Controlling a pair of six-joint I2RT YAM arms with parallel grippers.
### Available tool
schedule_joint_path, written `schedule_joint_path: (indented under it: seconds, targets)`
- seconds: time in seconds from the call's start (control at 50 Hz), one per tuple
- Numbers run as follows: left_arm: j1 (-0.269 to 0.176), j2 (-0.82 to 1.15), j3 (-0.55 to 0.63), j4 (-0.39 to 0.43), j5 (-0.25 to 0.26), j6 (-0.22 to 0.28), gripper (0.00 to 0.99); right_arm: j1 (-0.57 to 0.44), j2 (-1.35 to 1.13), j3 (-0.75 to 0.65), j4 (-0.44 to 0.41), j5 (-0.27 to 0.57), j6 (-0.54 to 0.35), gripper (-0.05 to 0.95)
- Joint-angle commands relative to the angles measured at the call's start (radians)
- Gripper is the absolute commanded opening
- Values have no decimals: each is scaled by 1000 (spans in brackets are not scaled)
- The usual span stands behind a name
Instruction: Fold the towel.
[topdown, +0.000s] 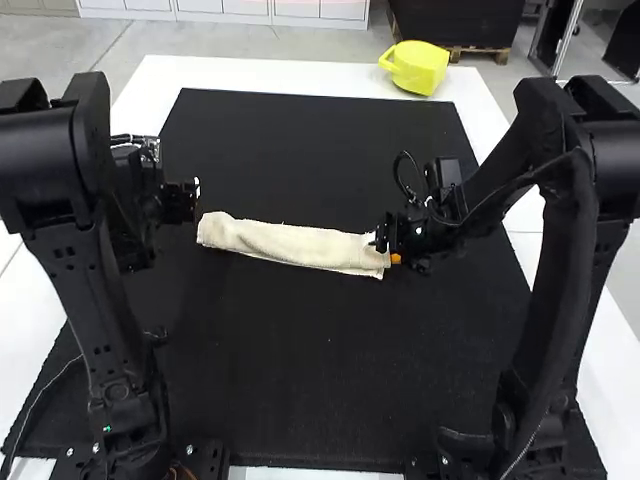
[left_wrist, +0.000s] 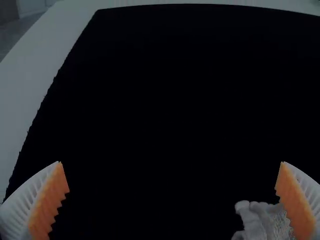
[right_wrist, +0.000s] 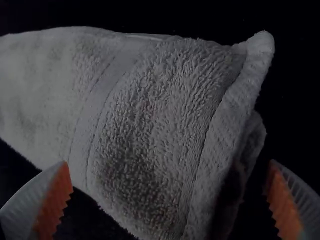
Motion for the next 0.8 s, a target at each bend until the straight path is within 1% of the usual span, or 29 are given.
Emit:
schedule_joint_path:
  seconds: [0.0,0.04,0.08,0.1,0.12,0.14,0.16,0.18,0.26,0.32,0.5,0.62,0.78]
  targets:
    - [11,-28,31,-5,-6,-22,969,38,41,9,0,1,7,780]
    - [11,-33,31,-10,-6,-23,969,43,46,8,-1,0,7,608]
    - [11,-36,31,-15,-6,-25,969,46,49,3,0,-11,5,411]
    - [11,-39,31,-15,-6,-25,969,46,51,0,2,-17,7,269]
    - [11,-41,31,-16,-6,-25,969,49,52,-2,3,-23,5,152]
    - [11,-44,31,-18,-6,-26,969,49,55,-3,3,-25,0,48]
    - [11,-45,31,-18,-6,-26,969,52,57,-3,3,-25,-7,-31]
    - [11,-48,31,-21,-6,-26,969,55,58,-5,3,-25,-9,-20]
    - [17,-59,31,-35,-7,-26,969,52,63,-9,-3,-25,-29,-25]
    - [32,-65,29,-47,-6,-25,969,49,60,-17,-7,-25,-30,-25]
    - [60,-67,29,-56,-4,-25,969,-8,18,-35,-15,-25,-15,-25]
    - [60,-67,29,-58,-4,-23,969,-51,-34,-31,-27,-25,5,-25]
    - [57,-68,31,-58,-6,-25,969,-66,-103,-14,-70,-25,7,-25]
